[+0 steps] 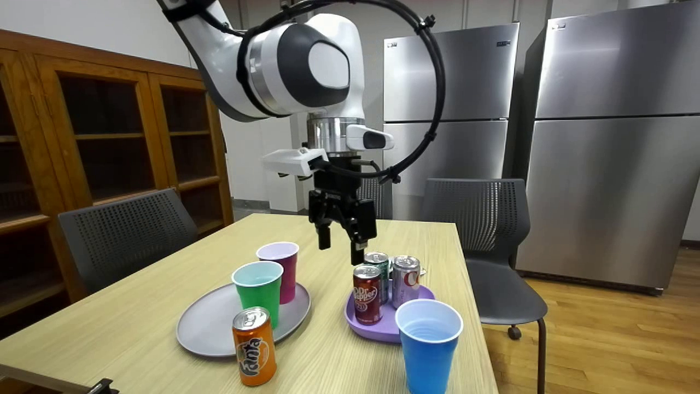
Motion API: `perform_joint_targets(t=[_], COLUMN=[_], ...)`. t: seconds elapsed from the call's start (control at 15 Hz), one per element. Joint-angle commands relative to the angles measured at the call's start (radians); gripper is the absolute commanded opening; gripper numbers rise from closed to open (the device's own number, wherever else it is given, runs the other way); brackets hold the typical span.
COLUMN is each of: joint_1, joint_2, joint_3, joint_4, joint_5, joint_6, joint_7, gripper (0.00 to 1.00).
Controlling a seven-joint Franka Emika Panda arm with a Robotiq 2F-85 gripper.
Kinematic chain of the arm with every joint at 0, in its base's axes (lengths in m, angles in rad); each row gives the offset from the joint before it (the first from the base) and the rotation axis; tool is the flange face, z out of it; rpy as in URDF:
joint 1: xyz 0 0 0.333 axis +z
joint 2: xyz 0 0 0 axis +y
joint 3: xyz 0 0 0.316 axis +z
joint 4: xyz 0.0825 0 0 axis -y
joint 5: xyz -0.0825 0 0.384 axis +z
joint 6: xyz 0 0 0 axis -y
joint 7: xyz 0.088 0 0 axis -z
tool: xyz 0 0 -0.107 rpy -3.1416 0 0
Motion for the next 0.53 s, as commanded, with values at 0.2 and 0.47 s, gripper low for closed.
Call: perform_joint_targets(t=[0.2, 0.47], joint_1=[-0.001, 0.002], joint_2=[-0.014, -0.016], joint_3=[0.051, 0.054], joint_4=[-0.014, -0.022], joint_5=[0.042, 0.031], joint_6=[-0.001, 0.014], joint_7=[-0.04, -0.03], gripper=[1.0, 1.0])
